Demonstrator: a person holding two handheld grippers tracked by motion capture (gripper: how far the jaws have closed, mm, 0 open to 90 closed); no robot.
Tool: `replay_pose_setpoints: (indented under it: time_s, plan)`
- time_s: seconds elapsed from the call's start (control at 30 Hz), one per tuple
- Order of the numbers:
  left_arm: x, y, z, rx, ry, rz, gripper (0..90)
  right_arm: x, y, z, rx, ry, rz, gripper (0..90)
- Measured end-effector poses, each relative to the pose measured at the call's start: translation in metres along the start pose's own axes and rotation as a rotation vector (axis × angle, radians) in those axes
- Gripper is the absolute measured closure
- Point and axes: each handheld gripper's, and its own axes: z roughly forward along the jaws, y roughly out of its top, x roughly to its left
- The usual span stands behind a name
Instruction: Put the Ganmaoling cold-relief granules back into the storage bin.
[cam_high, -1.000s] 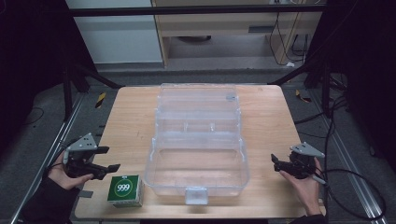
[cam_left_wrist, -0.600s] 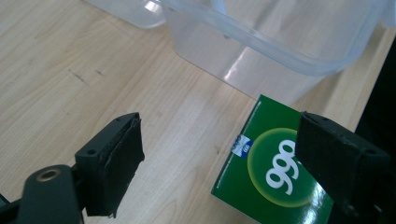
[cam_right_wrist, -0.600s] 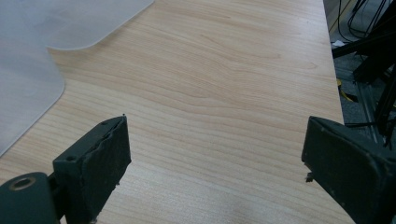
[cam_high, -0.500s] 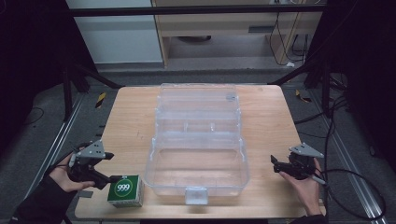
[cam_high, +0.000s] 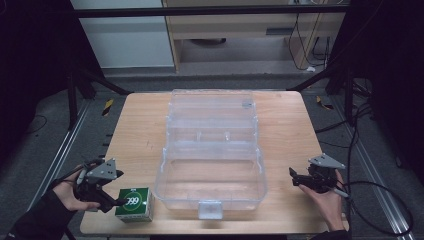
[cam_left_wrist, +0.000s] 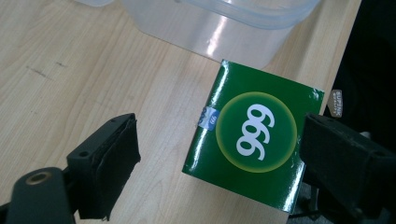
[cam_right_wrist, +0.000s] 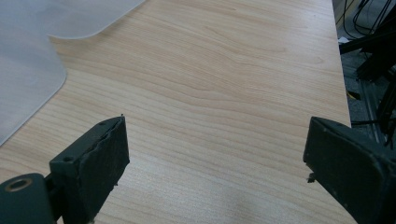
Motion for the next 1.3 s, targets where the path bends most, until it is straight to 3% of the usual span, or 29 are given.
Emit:
replay_pose_setpoints:
  time_s: [0.3,1.3]
  plan:
    - [-0.006,0.003,0.007,0.049,-0.025,0.057,9.4,0.000,-0.001,0.001,0.010,0.002,-0.004,6.6]
    - [-0.014,0.003,0.055,0.157,-0.092,0.144,5.3,0.001,-0.004,0.006,0.048,0.010,-0.023,5.4]
